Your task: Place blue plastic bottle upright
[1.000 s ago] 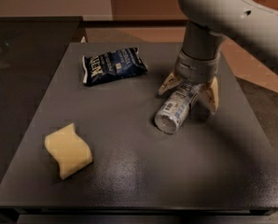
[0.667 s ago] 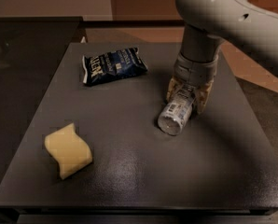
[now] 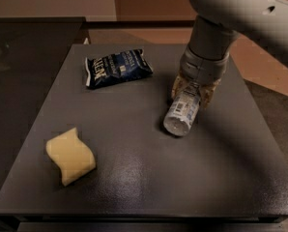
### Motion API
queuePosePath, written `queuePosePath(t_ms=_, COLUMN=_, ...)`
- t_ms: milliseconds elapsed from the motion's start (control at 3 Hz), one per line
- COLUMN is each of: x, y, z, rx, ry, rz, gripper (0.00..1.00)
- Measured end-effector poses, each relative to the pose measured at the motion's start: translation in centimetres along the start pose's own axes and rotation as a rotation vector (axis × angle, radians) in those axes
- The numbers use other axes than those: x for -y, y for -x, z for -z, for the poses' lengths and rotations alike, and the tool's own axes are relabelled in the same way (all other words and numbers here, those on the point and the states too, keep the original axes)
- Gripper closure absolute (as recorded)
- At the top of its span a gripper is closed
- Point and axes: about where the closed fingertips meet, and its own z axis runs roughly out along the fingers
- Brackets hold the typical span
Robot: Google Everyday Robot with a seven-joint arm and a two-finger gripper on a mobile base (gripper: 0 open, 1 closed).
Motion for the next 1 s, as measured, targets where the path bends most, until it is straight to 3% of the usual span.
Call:
queuePosePath(t_ms=333, x=1.5, y=0.0, z=2.4, rx=-0.022, ry=-0.131, rz=0.043, gripper=1.0)
queuePosePath(t_ms=1000, x=4.8, y=-0.6, z=6.3, rx=-0.06, ry=-0.433, rz=0.111, gripper=1.0)
